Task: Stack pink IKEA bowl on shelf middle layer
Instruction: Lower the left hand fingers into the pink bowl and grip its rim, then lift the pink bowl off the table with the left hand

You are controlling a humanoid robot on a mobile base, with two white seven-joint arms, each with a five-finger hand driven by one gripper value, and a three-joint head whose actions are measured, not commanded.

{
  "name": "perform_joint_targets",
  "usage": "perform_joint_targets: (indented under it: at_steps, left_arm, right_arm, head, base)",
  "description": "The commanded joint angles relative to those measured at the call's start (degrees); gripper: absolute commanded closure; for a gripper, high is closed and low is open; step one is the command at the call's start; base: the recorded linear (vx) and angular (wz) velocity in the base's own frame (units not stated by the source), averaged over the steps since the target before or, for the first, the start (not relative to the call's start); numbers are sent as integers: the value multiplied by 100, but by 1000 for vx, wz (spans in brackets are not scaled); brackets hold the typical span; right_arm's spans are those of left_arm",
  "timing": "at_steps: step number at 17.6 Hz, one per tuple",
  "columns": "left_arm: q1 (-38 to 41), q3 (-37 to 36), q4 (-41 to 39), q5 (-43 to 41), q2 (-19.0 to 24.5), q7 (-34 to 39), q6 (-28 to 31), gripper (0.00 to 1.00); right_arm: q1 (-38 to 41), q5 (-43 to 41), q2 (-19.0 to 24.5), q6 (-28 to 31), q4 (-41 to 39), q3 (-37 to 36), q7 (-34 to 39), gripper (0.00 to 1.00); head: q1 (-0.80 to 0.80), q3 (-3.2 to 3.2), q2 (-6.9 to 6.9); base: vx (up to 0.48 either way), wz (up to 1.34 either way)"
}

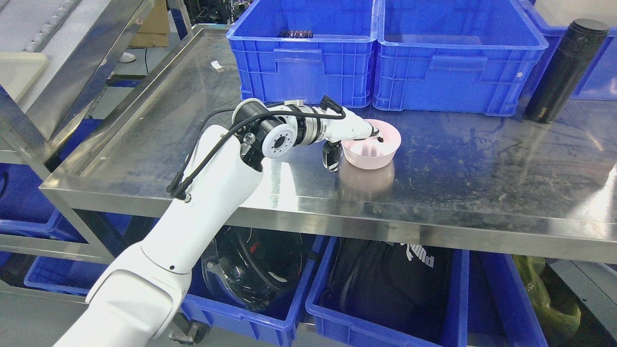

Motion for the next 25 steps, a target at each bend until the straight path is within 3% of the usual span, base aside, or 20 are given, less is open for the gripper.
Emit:
perform_joint_targets:
  at_steps: [1, 6, 8, 10, 12, 16, 20, 25]
  left_arm:
    - [-117, -59, 948, 20, -481, 26, -98, 15]
    - [-223, -68, 1027, 2, -455, -53, -150, 31]
    - [-240, -15, 1097, 2, -446, -105, -369, 49]
    - [-232, 344, 1211, -7, -446, -141, -851, 78]
    - [-223, 765, 1361, -16, -472, -202, -1466, 100]
    - [-232, 1363, 1335, 2, -490, -168, -1741, 100]
    - [-214, 2601, 1151, 37, -495, -150, -2697, 100]
    - [-135, 3491, 598, 396, -495, -54, -3410, 100]
  right_arm:
    - [-1, -5, -100, -4, -100, 26, -4, 0]
    - [-1, -5, -100, -4, -100, 26, -4, 0]
    - [-1, 4, -100, -4, -100, 26, -4, 0]
    - [-1, -5, -100, -4, -100, 26, -4, 0]
    - [-1, -5, -100, -4, -100, 26, -4, 0]
    - [-1, -5, -100, -4, -100, 26, -4, 0]
    - [-1, -5, -100, -4, -100, 26, -4, 0]
    - [-1, -5, -100, -4, -100, 26, -4, 0]
  head:
    - [0, 0, 0]
    - [0, 0, 0]
    - [0, 0, 0]
    - [0, 0, 0]
    - [0, 0, 0]
    - [0, 0, 0]
    - [0, 0, 0]
    - [0, 0, 0]
  base:
    - [0, 0]
    - [0, 0]
    - [0, 0]
    - [0, 0]
    - [0, 0]
    - [0, 0]
    - [0, 0]
    - [0, 0]
